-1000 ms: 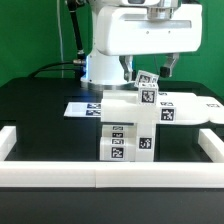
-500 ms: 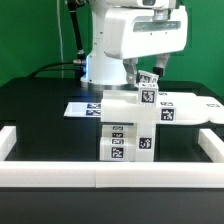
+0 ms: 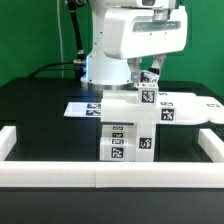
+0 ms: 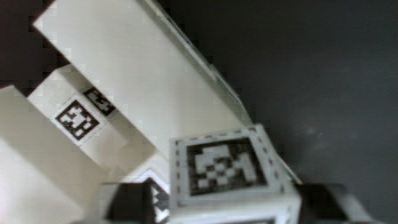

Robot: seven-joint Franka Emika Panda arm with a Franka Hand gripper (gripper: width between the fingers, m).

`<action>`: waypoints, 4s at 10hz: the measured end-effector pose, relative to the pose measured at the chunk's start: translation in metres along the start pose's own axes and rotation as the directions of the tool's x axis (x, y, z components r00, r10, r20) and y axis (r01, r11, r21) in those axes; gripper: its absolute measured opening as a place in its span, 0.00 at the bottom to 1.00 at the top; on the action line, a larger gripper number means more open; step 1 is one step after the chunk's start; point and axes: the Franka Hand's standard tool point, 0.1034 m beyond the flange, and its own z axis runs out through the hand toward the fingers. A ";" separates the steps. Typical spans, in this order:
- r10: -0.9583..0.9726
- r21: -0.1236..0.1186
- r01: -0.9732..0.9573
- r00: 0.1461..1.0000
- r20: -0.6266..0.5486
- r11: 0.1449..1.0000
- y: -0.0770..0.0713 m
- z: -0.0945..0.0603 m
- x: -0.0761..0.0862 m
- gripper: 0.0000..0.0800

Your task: Assemble chair

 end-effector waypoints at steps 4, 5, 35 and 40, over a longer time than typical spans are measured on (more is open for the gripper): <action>0.029 0.000 -0.029 1.000 0.000 1.000 0.000 0.000 0.000 0.36; 0.029 0.000 -0.029 1.000 0.000 1.000 0.000 0.000 0.000 0.36; 0.987 0.020 -0.987 0.158 0.014 0.158 -0.007 0.000 0.007 0.79; 0.856 0.023 -0.855 0.518 0.006 0.517 -0.007 0.001 0.007 0.81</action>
Offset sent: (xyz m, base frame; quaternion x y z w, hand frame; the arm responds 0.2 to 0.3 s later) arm 0.0000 0.0000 0.0000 0.0000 0.0000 0.0650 0.9979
